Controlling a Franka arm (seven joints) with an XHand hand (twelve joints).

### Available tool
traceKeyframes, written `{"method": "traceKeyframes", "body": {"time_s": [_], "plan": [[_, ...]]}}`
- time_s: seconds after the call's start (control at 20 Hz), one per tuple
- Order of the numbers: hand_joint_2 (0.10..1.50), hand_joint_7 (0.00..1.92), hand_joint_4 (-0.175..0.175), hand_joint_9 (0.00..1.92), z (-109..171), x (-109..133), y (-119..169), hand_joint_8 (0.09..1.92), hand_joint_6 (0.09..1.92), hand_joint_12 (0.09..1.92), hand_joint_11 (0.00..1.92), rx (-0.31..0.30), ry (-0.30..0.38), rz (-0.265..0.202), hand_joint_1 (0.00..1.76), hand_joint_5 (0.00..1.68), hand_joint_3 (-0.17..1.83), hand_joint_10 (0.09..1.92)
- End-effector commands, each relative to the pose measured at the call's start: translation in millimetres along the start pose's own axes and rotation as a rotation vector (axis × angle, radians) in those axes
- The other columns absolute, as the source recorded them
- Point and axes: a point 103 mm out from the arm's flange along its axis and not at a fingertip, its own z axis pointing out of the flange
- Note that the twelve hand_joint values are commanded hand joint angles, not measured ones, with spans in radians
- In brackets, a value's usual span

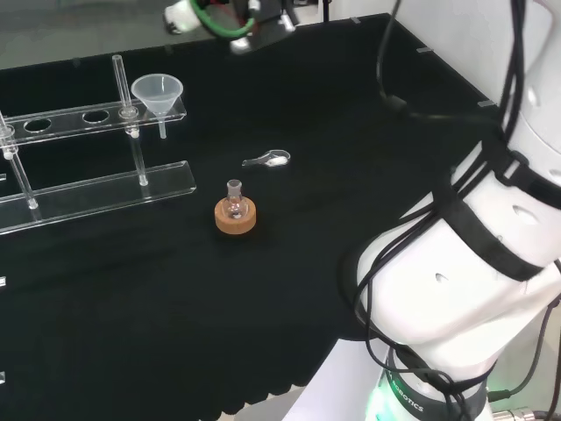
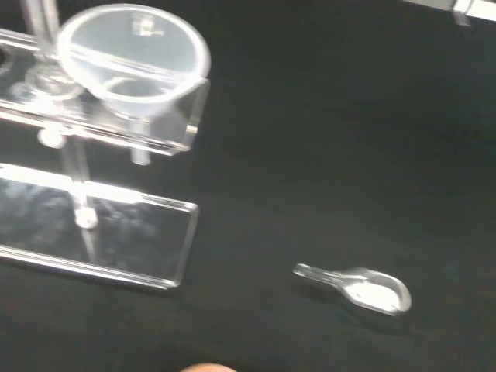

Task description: Pick up the funnel from the transparent funnel stand.

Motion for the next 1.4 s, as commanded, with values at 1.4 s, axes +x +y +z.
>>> {"method": "traceKeyframes", "body": {"time_s": [1.4], "plan": [[0.77,0.00,-0.053,0.00,42,41,85,0.23,0.09,1.52,0.08,0.175,0.053,-0.097,0.37,0.05,0.15,0.85]]}}
